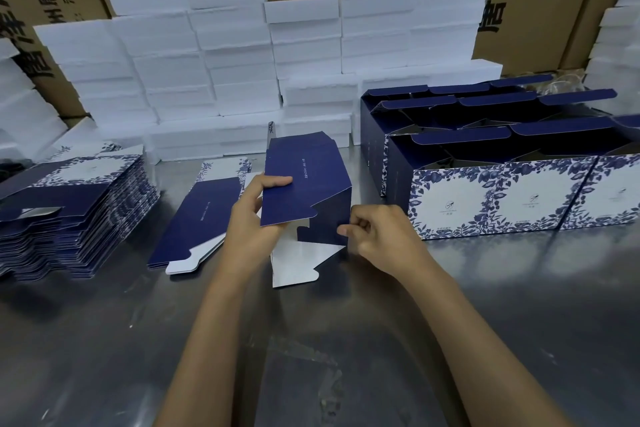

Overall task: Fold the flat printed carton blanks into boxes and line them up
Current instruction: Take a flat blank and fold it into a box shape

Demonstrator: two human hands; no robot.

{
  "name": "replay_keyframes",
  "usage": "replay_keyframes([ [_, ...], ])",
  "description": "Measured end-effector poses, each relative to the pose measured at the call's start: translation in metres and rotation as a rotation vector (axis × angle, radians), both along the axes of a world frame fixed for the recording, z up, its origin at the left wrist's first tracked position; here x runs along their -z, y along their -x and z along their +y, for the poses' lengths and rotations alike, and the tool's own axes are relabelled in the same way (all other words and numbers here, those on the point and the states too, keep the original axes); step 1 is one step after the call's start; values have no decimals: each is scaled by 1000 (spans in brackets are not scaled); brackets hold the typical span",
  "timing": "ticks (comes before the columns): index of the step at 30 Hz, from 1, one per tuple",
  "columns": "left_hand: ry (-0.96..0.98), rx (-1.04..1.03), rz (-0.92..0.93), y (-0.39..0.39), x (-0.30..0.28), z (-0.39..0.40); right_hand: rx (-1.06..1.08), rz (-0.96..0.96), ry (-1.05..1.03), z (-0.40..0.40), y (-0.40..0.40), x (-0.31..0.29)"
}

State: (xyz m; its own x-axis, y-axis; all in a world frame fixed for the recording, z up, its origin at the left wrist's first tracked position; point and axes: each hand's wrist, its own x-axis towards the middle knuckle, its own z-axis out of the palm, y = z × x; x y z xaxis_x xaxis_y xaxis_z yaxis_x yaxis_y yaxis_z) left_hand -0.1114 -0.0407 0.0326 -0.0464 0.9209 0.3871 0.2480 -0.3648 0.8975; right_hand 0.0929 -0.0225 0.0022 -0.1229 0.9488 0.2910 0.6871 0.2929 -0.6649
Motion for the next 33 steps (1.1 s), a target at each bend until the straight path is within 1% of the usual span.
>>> replay_keyframes([
  [5, 9, 5, -20, -2, -2, 0, -2, 47, -19, -1, -1, -3],
  [10, -1, 11, -17, -4, -2, -2, 26, 96, -152, 0, 3, -10],
  [15, 6, -9, -27, -7, -3, -2, 21, 100, -140, -2, 3, -10],
  [17, 12, -13, -39, -7, -4, -3, 32, 177, -170, -5, 2, -13],
  [20, 26, -19, -57, -8, -3, -4, 69, 435, -197, -12, 6, -24],
  [21, 35, -20, -62, -9, -3, -5, 59, 484, -193, -14, 9, -26],
  [22, 41, -21, -69, -10, -2, -5, 32, 495, -189, -15, 13, -27],
  [24, 45, -8, -80, -12, -3, -7, -34, 452, -150, -17, 21, -26],
  [26, 48, 26, -40, -10, -4, -7, -72, 443, -75, -17, 24, -25],
  [28, 86, 126, 2, -4, -6, -7, -89, 478, -38, -16, 24, -23],
  [30, 148, 238, 39, 5, -8, -6, -102, 530, -31, -14, 22, -21],
  [33, 205, 324, 65, 12, -8, -5, -99, 584, -52, -11, 24, -19],
])
